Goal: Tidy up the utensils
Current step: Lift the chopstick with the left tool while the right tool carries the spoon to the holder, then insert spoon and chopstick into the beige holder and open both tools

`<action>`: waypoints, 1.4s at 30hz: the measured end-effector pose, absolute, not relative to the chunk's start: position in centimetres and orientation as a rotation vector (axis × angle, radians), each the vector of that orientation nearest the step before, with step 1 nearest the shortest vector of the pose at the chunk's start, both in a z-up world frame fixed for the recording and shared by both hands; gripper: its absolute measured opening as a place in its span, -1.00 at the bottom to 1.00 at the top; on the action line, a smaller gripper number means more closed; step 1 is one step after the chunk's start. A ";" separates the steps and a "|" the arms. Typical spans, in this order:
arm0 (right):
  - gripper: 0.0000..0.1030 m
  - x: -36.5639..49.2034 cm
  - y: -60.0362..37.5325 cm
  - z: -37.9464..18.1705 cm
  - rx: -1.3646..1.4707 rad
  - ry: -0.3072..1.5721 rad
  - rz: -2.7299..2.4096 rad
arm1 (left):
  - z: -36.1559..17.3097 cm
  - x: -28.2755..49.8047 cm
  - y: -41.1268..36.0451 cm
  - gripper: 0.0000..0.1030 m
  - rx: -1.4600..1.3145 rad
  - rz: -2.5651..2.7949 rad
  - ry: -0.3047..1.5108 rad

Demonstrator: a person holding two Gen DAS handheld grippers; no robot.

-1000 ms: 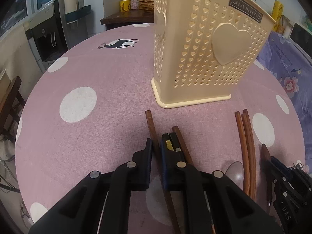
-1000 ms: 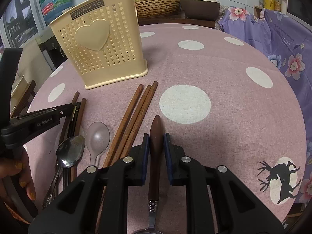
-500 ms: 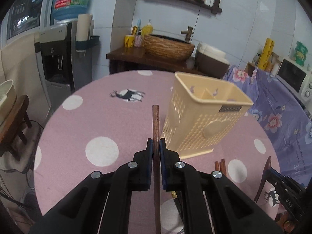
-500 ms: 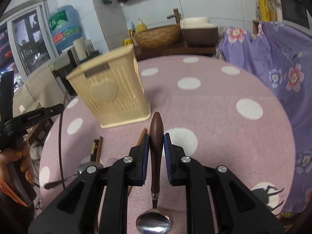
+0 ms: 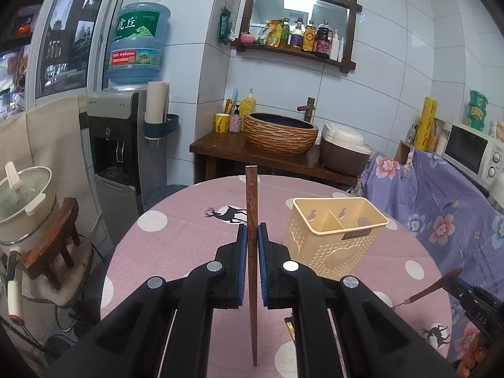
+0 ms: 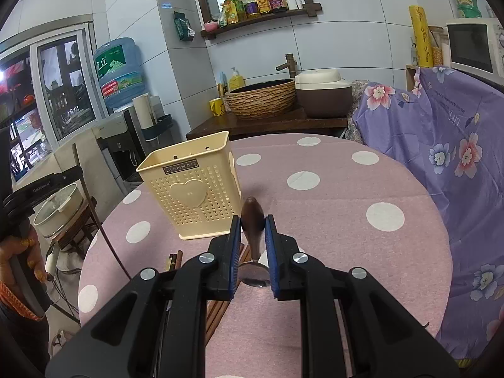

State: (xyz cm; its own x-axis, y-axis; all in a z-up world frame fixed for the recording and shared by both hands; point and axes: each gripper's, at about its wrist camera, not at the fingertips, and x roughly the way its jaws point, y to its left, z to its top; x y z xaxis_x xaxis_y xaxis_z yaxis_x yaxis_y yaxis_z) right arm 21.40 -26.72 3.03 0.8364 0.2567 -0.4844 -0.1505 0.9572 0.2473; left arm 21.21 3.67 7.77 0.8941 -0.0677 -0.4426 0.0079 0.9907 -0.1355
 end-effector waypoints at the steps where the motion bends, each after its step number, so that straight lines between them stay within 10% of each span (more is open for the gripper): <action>1: -0.68 21.4 -26.7 3.1 0.201 0.538 0.218 | 7.8 21.2 3.7 -0.84 -0.131 -0.038 0.461; 15: -0.69 22.6 -26.4 6.5 0.155 0.524 0.265 | 12.4 21.2 5.1 -0.84 -0.154 -0.069 0.396; 26: -0.69 29.3 -22.9 20.1 0.143 0.346 0.332 | 22.9 26.3 1.6 -0.84 -0.181 -0.157 0.280; 42: -0.68 34.8 -18.2 9.5 0.112 0.513 0.334 | 10.6 30.8 -1.2 -0.84 -0.121 -0.111 0.449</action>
State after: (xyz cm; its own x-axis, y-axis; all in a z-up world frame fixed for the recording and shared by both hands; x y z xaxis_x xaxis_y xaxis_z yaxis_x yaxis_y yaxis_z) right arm 34.83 -18.25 9.52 0.8183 0.3410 -0.4627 -0.2853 0.9398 0.1881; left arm 30.78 -1.23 10.61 0.8949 -0.1338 -0.4257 0.0806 0.9868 -0.1407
